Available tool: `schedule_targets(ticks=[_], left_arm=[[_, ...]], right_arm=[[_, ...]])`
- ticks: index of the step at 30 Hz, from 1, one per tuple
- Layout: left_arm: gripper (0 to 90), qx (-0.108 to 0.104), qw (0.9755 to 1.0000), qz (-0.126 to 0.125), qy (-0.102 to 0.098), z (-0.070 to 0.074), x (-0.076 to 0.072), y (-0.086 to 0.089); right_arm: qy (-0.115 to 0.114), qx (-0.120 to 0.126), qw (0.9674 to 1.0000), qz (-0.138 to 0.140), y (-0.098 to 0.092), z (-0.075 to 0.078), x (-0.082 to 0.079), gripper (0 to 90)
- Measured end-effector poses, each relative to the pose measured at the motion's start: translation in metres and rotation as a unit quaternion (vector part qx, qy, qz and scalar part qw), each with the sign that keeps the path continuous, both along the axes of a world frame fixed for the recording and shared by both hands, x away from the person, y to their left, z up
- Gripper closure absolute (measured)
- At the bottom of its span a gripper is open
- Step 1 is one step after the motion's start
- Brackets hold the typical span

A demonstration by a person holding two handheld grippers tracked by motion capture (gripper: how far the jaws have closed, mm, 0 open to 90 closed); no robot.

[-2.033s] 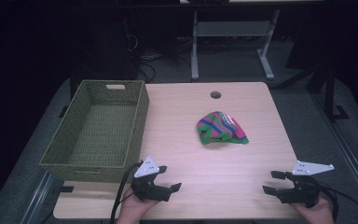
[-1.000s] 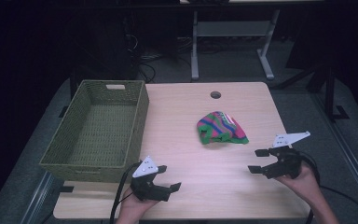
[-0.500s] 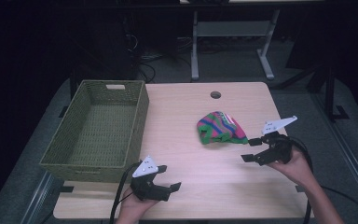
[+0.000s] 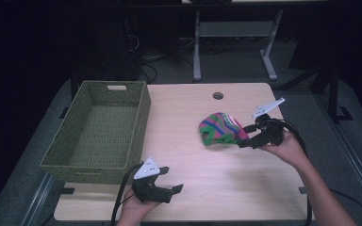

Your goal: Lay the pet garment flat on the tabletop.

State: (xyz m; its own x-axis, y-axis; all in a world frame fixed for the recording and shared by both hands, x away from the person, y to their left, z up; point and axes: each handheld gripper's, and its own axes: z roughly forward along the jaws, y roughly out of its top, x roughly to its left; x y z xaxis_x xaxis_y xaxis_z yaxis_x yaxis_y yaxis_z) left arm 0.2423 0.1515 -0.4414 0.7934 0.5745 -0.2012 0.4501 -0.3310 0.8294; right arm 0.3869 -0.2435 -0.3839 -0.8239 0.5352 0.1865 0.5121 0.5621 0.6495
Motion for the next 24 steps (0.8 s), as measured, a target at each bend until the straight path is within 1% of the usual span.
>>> schedule_targets(ticks=[1,2,4,5,6,7,8,10,11,12,17,19,21,22,24], left_arm=[[16.8,0.0,1.0,0.0,0.0,0.0,0.0,0.0],[16.7,-0.001,1.0,-0.001,0.001,0.0,0.0,0.0],[16.8,0.0,1.0,-0.004,-0.001,0.0,0.0,0.0],[16.8,0.0,1.0,-0.004,-0.001,0.0,0.0,0.0],[16.8,-0.001,1.0,-0.004,-0.001,0.0,0.0,0.0],[16.8,-0.002,1.0,-0.003,-0.002,0.0,0.0,0.0],[16.8,-0.003,1.0,-0.003,-0.002,0.001,0.0,0.0],[16.8,-0.003,1.0,-0.003,-0.001,0.0,0.0,0.0],[16.8,-0.003,1.0,-0.003,-0.001,0.0,0.0,0.0],[16.8,-0.003,1.0,-0.002,-0.002,0.001,0.0,0.001],[16.8,-0.006,1.0,0.0,-0.003,0.001,0.0,0.001],[16.8,-0.004,1.0,-0.001,-0.005,0.001,0.0,0.002],[16.8,-0.005,1.0,-0.001,-0.004,0.001,0.0,0.002],[16.8,-0.005,1.0,0.0,-0.005,0.002,0.0,0.003],[16.8,-0.008,1.0,0.002,-0.002,0.001,0.001,0.002]], right_arm=[[0.0,0.0,1.0,0.0,0.0,0.0,0.0,22.1],[0.005,-0.003,1.0,-0.001,0.002,0.0,0.005,22.1],[0.009,-0.01,0.9999,-0.001,0.005,-0.001,0.011,22.1],[0.009,-0.01,0.9999,-0.001,0.005,-0.001,0.011,22.1],[0.012,-0.013,0.9998,-0.004,0.007,-0.002,0.017,22.1],[0.012,-0.013,0.9998,-0.004,0.007,-0.002,0.017,22.1],[0.016,-0.015,0.9998,-0.004,0.008,-0.002,0.022,22.2],[0.016,-0.018,0.9997,-0.005,0.009,-0.002,0.024,22.2],[0.02,-0.019,0.9996,-0.008,0.01,-0.001,0.026,22.3],[0.017,-0.023,0.9996,-0.006,0.011,-0.001,0.03,22.3],[0.021,-0.027,0.9994,-0.007,0.015,0.0,0.037,22.3],[0.016,-0.036,0.9992,-0.004,0.019,0.0,0.043,22.4],[0.016,-0.036,0.9992,-0.008,0.021,0.0,0.044,22.7],[0.01,-0.034,0.9993,-0.012,0.023,-0.001,0.046,22.8],[0.013,-0.036,0.9992,-0.013,0.026,-0.004,0.048,22.8]])
